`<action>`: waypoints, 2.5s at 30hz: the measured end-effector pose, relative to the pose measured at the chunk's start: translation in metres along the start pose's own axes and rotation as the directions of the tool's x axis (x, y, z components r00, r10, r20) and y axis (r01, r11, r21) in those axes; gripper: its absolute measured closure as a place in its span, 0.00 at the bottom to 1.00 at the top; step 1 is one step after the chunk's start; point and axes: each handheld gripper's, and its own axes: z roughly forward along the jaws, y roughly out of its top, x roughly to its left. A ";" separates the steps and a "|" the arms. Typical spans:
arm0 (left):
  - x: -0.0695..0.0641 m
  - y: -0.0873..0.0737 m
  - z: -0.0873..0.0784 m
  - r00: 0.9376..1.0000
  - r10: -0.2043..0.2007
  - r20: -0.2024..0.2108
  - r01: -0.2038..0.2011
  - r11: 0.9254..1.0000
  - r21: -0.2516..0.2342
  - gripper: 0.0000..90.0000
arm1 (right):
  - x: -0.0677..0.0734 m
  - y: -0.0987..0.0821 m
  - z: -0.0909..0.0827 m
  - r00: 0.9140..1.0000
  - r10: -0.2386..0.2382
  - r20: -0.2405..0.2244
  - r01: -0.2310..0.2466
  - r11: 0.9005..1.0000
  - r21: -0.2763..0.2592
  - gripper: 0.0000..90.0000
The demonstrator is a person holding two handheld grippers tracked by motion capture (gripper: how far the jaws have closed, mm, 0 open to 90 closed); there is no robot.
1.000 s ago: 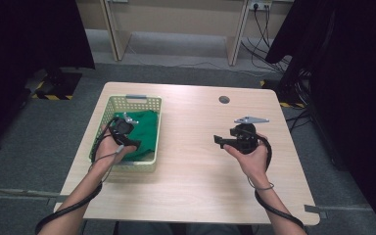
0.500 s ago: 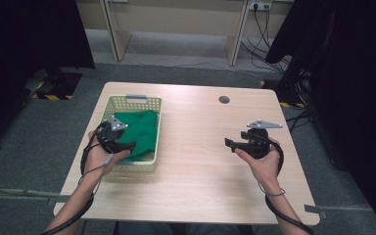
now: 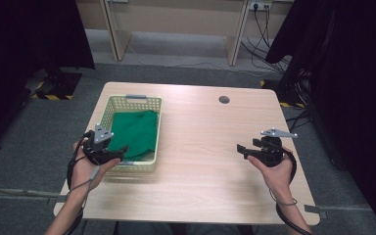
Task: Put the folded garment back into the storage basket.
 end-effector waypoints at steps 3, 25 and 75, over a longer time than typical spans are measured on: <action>0.000 -0.004 -0.003 1.000 -0.007 -0.008 0.007 1.000 -0.011 0.33 | -0.003 -0.004 -0.003 1.000 0.010 0.004 -0.010 1.000 -0.005 0.28; -0.007 -0.026 -0.023 0.999 -0.052 -0.009 0.051 0.991 -0.122 0.30 | -0.015 -0.026 -0.019 0.999 0.032 0.019 -0.032 0.999 -0.013 0.28; -0.034 -0.092 -0.038 0.998 -0.063 0.031 0.070 0.956 -0.286 0.25 | -0.026 -0.079 -0.043 0.998 0.032 0.058 -0.030 0.999 -0.027 0.25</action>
